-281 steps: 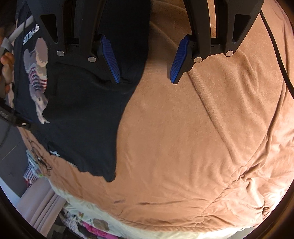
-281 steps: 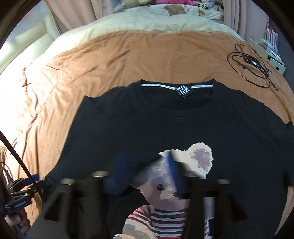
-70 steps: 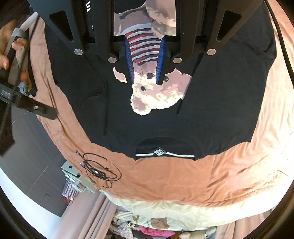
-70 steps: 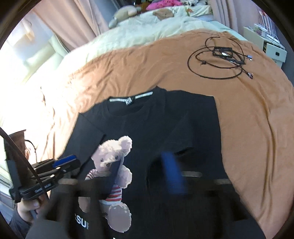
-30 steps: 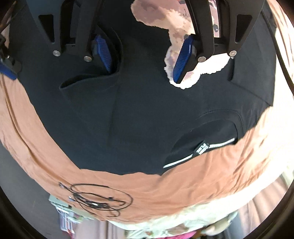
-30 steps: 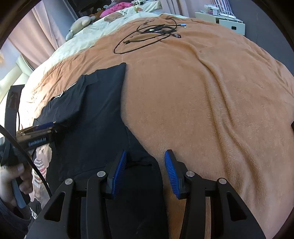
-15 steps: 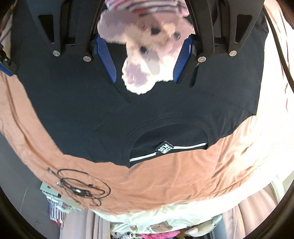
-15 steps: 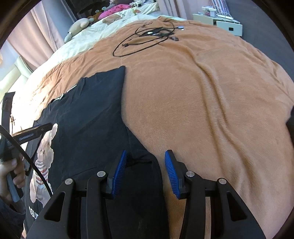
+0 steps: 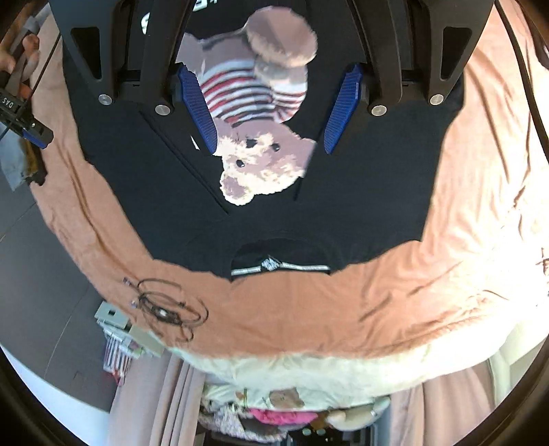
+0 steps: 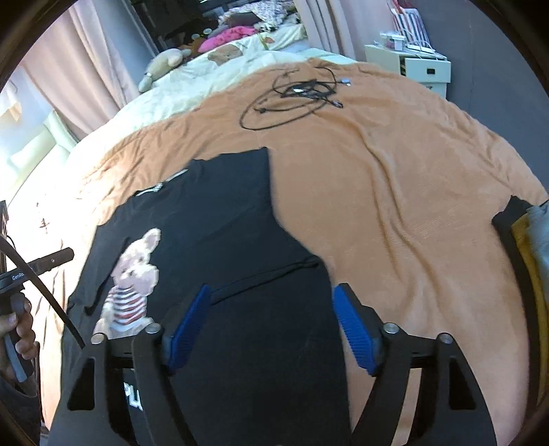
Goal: Fold small clothes
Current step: 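Lift both tools away from the partly folded shirt, then move both tools back toward the hem of the lengthwise-folded black shirt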
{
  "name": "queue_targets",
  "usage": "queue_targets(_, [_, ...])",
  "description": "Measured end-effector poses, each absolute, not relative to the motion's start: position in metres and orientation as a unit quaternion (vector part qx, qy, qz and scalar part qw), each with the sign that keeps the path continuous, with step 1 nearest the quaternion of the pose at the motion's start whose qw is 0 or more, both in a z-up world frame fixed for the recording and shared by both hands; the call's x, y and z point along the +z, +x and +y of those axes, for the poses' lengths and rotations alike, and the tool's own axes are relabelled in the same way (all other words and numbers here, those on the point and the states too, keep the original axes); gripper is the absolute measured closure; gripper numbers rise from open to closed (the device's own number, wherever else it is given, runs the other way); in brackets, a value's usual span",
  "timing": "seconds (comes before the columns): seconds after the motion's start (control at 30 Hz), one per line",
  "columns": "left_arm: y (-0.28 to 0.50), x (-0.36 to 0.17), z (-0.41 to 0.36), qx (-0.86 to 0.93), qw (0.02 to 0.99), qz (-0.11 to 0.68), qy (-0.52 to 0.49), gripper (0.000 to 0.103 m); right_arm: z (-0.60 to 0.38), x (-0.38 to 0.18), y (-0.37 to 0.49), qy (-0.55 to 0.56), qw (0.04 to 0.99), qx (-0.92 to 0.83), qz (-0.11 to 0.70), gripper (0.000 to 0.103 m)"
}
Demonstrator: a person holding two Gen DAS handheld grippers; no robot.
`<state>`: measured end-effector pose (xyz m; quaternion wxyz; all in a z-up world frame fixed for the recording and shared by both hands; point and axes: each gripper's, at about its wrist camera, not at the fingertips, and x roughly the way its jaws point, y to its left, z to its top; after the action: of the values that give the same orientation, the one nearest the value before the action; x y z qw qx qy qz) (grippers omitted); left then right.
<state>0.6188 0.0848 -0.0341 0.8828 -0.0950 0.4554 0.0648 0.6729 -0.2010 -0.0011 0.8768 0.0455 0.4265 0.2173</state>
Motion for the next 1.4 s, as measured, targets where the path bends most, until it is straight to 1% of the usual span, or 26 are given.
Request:
queue_targets(0.07, [0.601,-0.021,0.092,0.068,0.888,0.445,-0.097,0.035,-0.200,0.009,0.659,0.037,0.879,0.219,0.422,0.018])
queue_targets(0.13, [0.585,-0.010,0.098,0.072,0.891,0.436,-0.101,0.031,-0.198,0.022,0.643,0.024,0.886,0.213,0.411,0.015])
queue_targets(0.2, [0.569,0.000,0.104,0.076,0.896,0.425,-0.106,0.024,-0.199,0.035,0.628,0.018,0.895,0.202,0.399,0.005])
queue_targets(0.27, [0.550,0.009,0.110,0.080,0.902,0.409,-0.111,0.019,-0.198,0.045,0.613,0.020,0.898,0.199,0.392,0.000])
queue_targets(0.33, [0.532,0.017,0.116,0.084,0.907,0.395,-0.118,0.016,-0.196,0.055,0.596,0.010,0.903,0.196,0.382,0.000])
queue_targets(0.53, [0.478,0.035,0.138,0.090,0.911,0.372,-0.151,0.015,-0.195,0.069,0.561,0.003,0.903,0.195,0.384,0.000])
queue_targets(0.83, [0.395,0.054,0.153,0.108,0.920,0.354,-0.127,0.014,-0.216,0.088,0.501,0.017,0.908,0.219,0.355,0.000])
queue_targets(0.87, [0.386,0.056,0.155,0.109,0.922,0.350,-0.126,0.011,-0.219,0.091,0.493,0.016,0.910,0.222,0.350,0.000])
queue_targets(0.9, [0.377,0.058,0.156,0.109,0.923,0.346,-0.127,0.005,-0.222,0.093,0.486,0.016,0.911,0.225,0.345,0.000])
queue_targets(0.97, [0.355,0.064,0.158,0.108,0.928,0.332,-0.129,0.000,-0.230,0.097,0.470,0.021,0.912,0.231,0.339,0.000])
queue_targets(1.2, [0.286,0.075,0.157,0.107,0.933,0.315,-0.140,0.000,-0.262,0.104,0.410,0.033,0.919,0.239,0.311,0.000])
queue_targets(1.4, [0.230,0.075,0.150,0.102,0.933,0.306,-0.159,0.000,-0.284,0.099,0.360,0.021,0.929,0.223,0.294,0.000])
